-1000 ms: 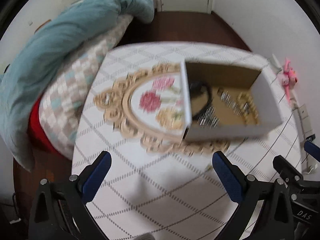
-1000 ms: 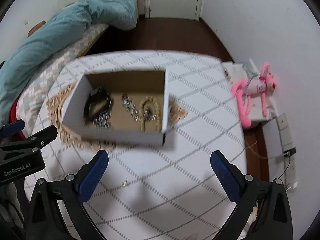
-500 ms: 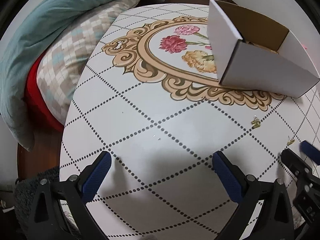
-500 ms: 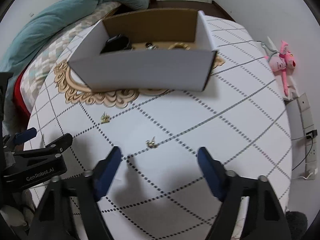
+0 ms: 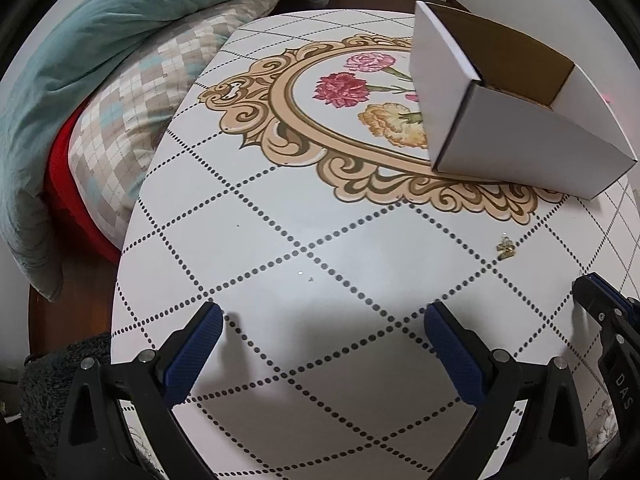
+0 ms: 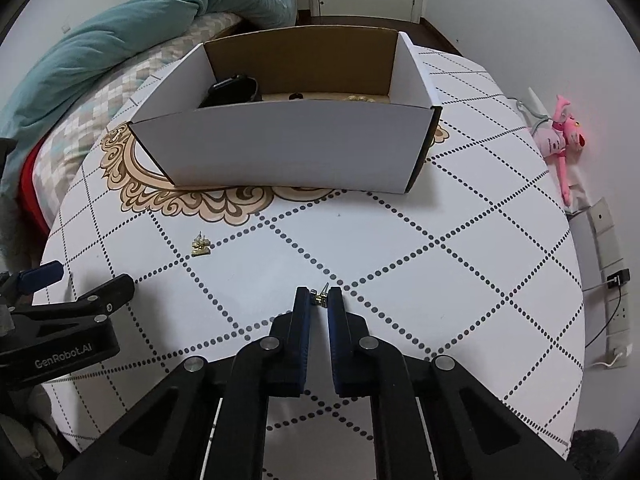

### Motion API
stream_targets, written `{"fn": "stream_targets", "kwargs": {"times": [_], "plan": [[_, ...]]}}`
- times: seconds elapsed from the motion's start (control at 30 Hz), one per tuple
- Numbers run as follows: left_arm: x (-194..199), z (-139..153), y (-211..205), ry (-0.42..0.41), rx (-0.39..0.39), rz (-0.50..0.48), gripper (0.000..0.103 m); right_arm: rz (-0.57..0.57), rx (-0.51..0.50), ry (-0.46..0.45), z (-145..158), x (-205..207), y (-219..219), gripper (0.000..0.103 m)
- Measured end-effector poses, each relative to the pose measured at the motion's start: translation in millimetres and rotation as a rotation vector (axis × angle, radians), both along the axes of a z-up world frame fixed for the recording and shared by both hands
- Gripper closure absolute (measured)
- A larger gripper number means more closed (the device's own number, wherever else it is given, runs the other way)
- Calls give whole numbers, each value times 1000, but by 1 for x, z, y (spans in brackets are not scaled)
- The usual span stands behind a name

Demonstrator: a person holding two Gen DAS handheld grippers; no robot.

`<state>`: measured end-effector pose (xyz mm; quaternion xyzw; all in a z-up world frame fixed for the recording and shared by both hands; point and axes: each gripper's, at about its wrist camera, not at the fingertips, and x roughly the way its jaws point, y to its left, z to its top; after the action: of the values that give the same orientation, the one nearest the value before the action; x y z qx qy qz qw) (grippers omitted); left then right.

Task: Organize jewelry
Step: 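Grasp a gold earring with the left gripper while the right gripper carries its earring to the box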

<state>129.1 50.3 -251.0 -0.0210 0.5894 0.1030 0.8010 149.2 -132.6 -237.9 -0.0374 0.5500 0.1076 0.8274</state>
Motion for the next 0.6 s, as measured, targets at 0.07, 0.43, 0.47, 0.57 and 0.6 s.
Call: {"fn": "stream_targets", "kwargs": {"times": [0.07,0.43,0.47,0.57,0.6], "plan": [[0,3,-7,-10,-8,-15,0,-14,25,3,1,0,-4,94],[21,8,-63,-58,-49,-144,23,-147,60,-10,12,3,-54,94],[23,7,-67,-58,-47,-152,27,-156,60,-9,12,3,-58,94],[28,8,-75,-81,-47,-168,45,-181,65,-5,10,5,-67,94],[29,9,-78,-88,-48,-178,55,-188,66,-5,10,5,-69,94]]}}
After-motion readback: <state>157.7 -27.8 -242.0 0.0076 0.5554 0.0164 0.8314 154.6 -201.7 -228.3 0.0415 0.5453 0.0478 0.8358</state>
